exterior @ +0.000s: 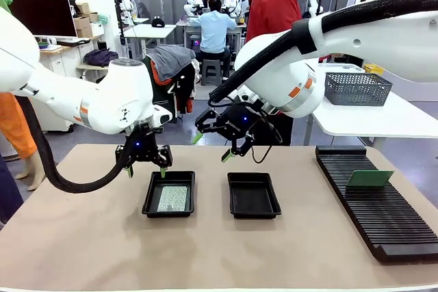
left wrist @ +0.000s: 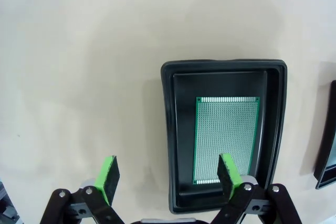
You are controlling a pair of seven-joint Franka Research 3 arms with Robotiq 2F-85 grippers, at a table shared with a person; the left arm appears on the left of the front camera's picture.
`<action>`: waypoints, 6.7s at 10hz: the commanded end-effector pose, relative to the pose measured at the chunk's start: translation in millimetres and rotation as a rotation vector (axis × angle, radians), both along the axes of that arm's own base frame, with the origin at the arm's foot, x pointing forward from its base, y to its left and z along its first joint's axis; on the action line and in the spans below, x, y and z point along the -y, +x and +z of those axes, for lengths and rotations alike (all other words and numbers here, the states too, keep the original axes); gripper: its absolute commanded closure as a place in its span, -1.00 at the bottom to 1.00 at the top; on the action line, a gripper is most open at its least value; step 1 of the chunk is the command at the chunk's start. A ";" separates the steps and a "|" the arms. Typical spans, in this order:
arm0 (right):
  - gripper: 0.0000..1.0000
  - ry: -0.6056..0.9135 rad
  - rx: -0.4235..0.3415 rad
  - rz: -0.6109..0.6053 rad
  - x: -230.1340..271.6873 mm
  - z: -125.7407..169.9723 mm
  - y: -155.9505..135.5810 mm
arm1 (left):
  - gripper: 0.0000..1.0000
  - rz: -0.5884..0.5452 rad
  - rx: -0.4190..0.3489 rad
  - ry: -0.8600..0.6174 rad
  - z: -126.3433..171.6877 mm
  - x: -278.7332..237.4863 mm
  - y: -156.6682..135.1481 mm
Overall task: Inspect and transfer BCBs to ESD trays.
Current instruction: Pick up the ESD tray and place it on the left side of the table.
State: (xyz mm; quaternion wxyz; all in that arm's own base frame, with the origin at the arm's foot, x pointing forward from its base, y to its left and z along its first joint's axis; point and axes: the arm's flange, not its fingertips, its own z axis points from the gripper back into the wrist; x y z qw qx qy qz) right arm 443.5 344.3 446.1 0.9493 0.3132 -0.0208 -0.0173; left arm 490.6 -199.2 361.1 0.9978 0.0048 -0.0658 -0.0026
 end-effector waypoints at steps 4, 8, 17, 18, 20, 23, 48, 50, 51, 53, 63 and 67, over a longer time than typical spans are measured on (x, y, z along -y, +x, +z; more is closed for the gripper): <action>-1.00 -0.012 0.000 -0.013 -1.7 0.4 1.2 | -1.00 -0.010 -0.031 0.007 -25.6 3.8 14.6; -1.00 -0.012 0.000 -0.013 -1.7 0.4 1.2 | -1.00 -0.020 -0.065 -0.005 -45.5 4.9 15.5; -1.00 -0.012 0.000 -0.013 -1.7 0.4 1.2 | -1.00 -0.001 -0.097 0.007 -57.1 3.9 11.9; -1.00 -0.012 0.000 -0.013 -1.7 0.4 1.2 | -1.00 -0.001 -0.097 0.007 -57.1 3.9 11.9; -1.00 -0.012 0.000 -0.013 -1.7 0.4 1.2 | -1.00 -0.001 -0.097 0.007 -57.1 3.9 11.9; -1.00 -0.012 0.000 -0.013 -1.7 0.4 1.2 | -0.92 -0.011 -0.101 0.007 -58.7 4.5 11.6; -1.00 -0.012 0.000 -0.013 -1.7 0.4 1.2 | 0.95 -0.034 -0.073 -0.166 -56.9 -33.9 17.4; -1.00 -0.012 0.000 -0.013 -1.7 0.4 1.2 | 0.95 -0.038 -0.059 -0.211 -56.5 -55.7 17.5; -1.00 -0.012 0.000 -0.013 -1.7 0.4 1.2 | 0.95 -0.047 -0.052 -0.237 -54.7 -67.9 16.2; -1.00 -0.012 0.000 -0.013 -1.7 0.4 1.2 | 0.95 -0.099 -0.035 -0.322 -49.1 -95.1 12.3; -1.00 -0.012 0.000 -0.013 -1.7 0.4 1.2 | 0.95 -0.080 -0.039 -0.224 -26.4 -245.0 -26.3; -1.00 -0.012 0.000 -0.013 -1.7 0.4 1.2 | 0.95 -0.008 -0.026 -0.229 -36.7 -285.5 -37.6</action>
